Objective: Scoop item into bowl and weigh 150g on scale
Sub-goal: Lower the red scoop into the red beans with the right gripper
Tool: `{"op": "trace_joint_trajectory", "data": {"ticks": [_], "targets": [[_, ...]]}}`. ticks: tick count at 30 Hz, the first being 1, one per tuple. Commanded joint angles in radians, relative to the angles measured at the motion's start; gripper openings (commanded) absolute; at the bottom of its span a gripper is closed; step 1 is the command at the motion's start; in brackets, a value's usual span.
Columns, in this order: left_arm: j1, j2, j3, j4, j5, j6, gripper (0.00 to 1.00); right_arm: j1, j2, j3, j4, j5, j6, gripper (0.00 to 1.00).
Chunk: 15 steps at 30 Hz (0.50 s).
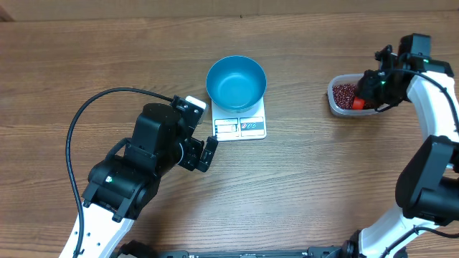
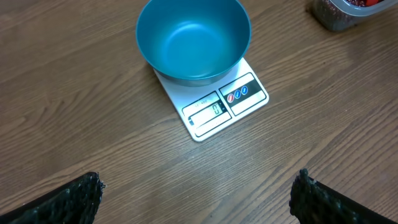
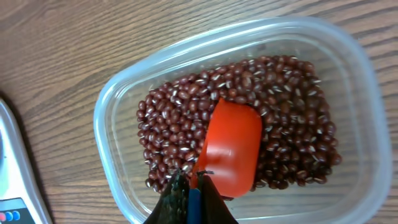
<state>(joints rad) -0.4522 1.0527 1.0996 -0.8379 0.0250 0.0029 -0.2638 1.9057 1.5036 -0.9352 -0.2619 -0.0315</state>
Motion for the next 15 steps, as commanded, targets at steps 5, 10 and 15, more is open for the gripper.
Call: {"op": "trace_joint_trajectory", "data": {"ticks": [5, 10, 15], "targets": [[-0.006, -0.012, -0.004, 0.003, -0.006, -0.006, 0.99, -0.038, 0.054, -0.012, -0.019, -0.055, -0.026, 0.04], [-0.006, -0.012, -0.004, 0.003, -0.006, -0.006, 1.0, -0.066, 0.083, -0.012, -0.021, -0.056, -0.026, 0.04], [-0.006, -0.012, -0.004, 0.003, -0.006, -0.006, 1.0, -0.074, 0.117, -0.012, -0.024, -0.074, -0.026, 0.04]]}}
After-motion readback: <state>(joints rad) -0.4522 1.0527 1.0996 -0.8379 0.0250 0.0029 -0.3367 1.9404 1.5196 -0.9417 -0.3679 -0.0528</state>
